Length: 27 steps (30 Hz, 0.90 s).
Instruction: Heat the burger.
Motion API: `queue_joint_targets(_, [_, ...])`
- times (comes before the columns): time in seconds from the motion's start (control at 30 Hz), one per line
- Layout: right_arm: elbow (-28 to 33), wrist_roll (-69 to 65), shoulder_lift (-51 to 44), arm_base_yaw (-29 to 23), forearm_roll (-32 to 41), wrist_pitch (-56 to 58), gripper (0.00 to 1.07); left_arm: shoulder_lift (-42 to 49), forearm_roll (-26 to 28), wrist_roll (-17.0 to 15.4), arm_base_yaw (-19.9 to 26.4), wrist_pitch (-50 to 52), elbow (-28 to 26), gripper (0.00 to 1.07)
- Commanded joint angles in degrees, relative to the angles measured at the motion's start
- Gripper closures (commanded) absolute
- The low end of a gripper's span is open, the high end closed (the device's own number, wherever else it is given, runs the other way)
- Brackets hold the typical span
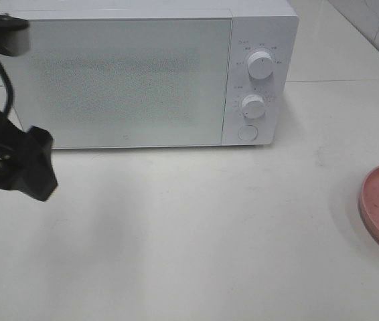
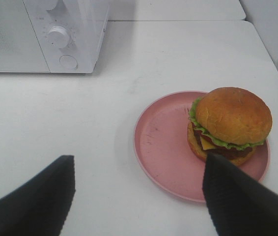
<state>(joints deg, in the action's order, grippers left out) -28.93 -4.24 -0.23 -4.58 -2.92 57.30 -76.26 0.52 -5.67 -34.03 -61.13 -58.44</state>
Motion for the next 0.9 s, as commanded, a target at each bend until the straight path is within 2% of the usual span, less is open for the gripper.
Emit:
queue_joint_targets(0.03, [0.17,0.57,-1.55,0.34,-0.23,-0.29,0.37,3.9,4.13,5.16,10.2,-4.18,0.34,0.06])
queue_joint_targets(0.07, [0.17,0.57,-1.55,0.34,-0.23,-0.29,0.37,4.58,4.7,6.47,12.43,-4.98,0.34,0.06])
queue_joint_targets(0.1, [0.17,0.57,-1.55,0.34,-0.23,-0.29,0.37,4.58,4.7,6.47,12.43,-4.98,0.34,0.06])
queue_joint_targets(0.13, [0.17,0.57,-1.55,0.34,-0.23,-0.29,0.37,6.3,5.39,7.62,17.99,-7.22,0.34,0.06])
queue_joint_targets(0.17, [0.17,0.57,-1.55,0.34,-0.23,-0.29,0.37,6.99,5.39,7.85,20.11,-8.08,0.4,0.06])
queue_joint_targets(0.2, [0.17,0.57,-1.55,0.34,-0.23,-0.29,0.37,6.99,5.39,7.85,20.11,-8.08,0.4,0.06])
queue_joint_targets(0.23, [0.17,0.57,-1.55,0.34,-0.23,-0.29,0.37,8.88,5.44,8.77,24.98,-9.85,0.8,0.06])
queue_joint_targets(0.27, [0.17,0.57,-1.55,0.34,-0.23,-0.29,0.37,8.88,5.44,8.77,24.98,-9.85,0.8,0.06])
queue_joint_targets(0.3, [0.17,0.57,-1.55,0.34,-0.23,-0.29,0.37,10.03,5.44,9.28,27.27,-10.37,1.26,0.06])
queue_joint_targets(0.33, [0.17,0.57,-1.55,0.34,-0.23,-0.29,0.37,12.2,5.44,10.43,31.17,-10.94,2.75,0.06])
queue_joint_targets(0.37, [0.17,0.57,-1.55,0.34,-0.23,-0.29,0.37,12.2,5.44,10.43,31.17,-10.94,2.75,0.06])
queue_joint_targets(0.43, [0.17,0.57,-1.55,0.34,-0.23,-0.29,0.37,16.33,5.61,10.43,35.52,-10.71,6.36,0.06])
queue_joint_targets(0.67, [0.17,0.57,-1.55,0.34,-0.23,-0.29,0.37,26.47,5.84,10.31,37.01,-9.97,13.75,0.06])
queue_joint_targets(0.73, [0.17,0.57,-1.55,0.34,-0.23,-0.29,0.37,31.97,5.79,10.37,37.01,-9.97,17.65,0.06])
queue_joint_targets(0.77, [0.17,0.57,-1.55,0.34,-0.23,-0.29,0.37,31.97,5.79,10.37,37.01,-9.97,17.65,0.06])
queue_joint_targets(0.8, [0.17,0.57,-1.55,0.34,-0.23,-0.29,0.37,36.1,5.79,10.54,37.01,-9.85,20.28,0.06])
queue_joint_targets(0.83, [0.17,0.57,-1.55,0.34,-0.23,-0.29,0.37,36.1,5.79,10.54,37.01,-9.85,20.28,0.06])
queue_joint_targets(0.9, [0.17,0.57,-1.55,0.34,-0.23,-0.29,0.37,41.77,5.79,11.0,37.01,-9.4,23.2,0.06])
